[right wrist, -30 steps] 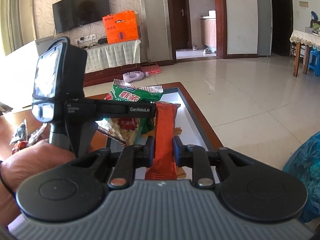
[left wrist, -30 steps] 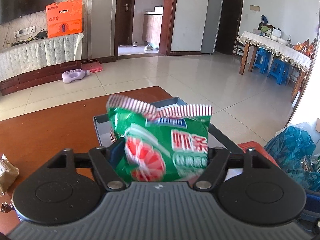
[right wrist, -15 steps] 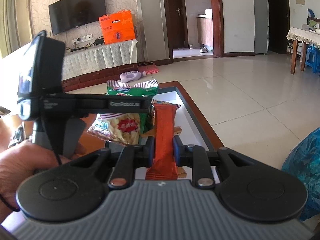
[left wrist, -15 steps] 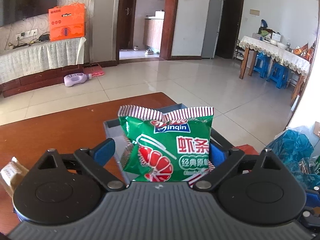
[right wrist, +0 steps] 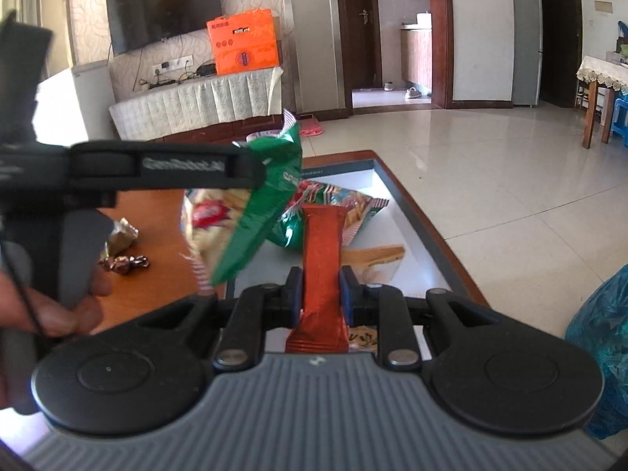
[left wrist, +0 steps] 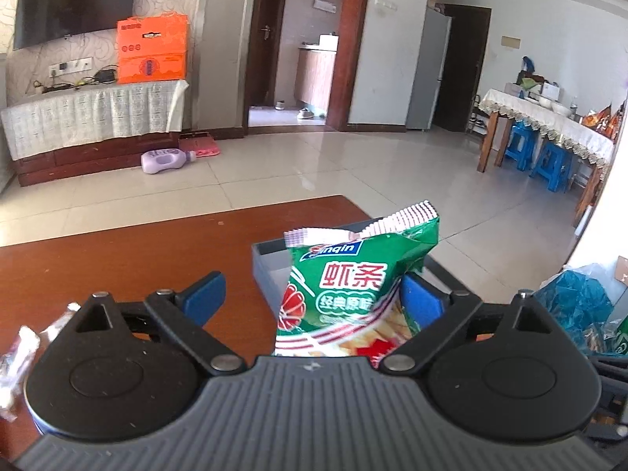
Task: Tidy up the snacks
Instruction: 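Open left tool to drop green shrimp-chip bag into box while right holds orange bar, then open right tool to drop the orange bar into the white box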
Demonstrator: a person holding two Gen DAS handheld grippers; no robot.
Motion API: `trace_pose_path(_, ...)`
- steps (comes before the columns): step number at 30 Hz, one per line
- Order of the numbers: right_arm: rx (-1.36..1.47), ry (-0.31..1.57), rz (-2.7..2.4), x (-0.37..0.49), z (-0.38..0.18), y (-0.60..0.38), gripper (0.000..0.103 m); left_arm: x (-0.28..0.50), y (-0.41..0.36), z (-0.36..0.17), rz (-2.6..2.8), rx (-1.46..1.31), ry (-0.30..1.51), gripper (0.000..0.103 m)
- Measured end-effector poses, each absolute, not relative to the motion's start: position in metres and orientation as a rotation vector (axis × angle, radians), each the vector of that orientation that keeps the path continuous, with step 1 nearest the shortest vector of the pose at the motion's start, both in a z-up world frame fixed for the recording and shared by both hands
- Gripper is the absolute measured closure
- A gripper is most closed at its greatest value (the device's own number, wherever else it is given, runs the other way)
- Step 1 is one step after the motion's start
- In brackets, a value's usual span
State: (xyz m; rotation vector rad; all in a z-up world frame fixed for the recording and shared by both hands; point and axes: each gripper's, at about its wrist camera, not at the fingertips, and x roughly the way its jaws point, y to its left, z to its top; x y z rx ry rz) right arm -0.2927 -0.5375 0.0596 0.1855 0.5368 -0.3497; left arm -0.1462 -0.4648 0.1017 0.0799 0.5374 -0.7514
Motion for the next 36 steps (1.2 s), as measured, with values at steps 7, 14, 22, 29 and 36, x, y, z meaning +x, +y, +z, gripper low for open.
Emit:
trace_pose_path(7, 0.169, 0.564, -0.34, -0.282, 0.052, -0.532, 0.08, -0.151, -0.424, 0.107, -0.745, 0.04, 0.544, 0.005)
trace_pose_path(14, 0.178, 0.569, -0.347, -0.277, 0.053, -0.523, 0.08, -0.15, -0.404, 0.097, -0.778, 0.022, 0.565, 0.005)
trace_pose_path(22, 0.156, 0.576, -0.354, -0.282, 0.052, -0.527, 0.08, -0.162, -0.441, 0.095, -0.848, 0.031, 0.542, 0.006)
trace_pose_path(29, 0.219, 0.602, -0.325, -0.289, 0.052, -0.533, 0.08, -0.178, -0.477, 0.103, -0.927, -0.007, 0.495, 0.015)
trace_pose_path(36, 0.257, 0.598, -0.34, -0.295, 0.058, -0.536, 0.078, -0.182, -0.501, 0.095, -0.936, -0.014, 0.494, 0.016)
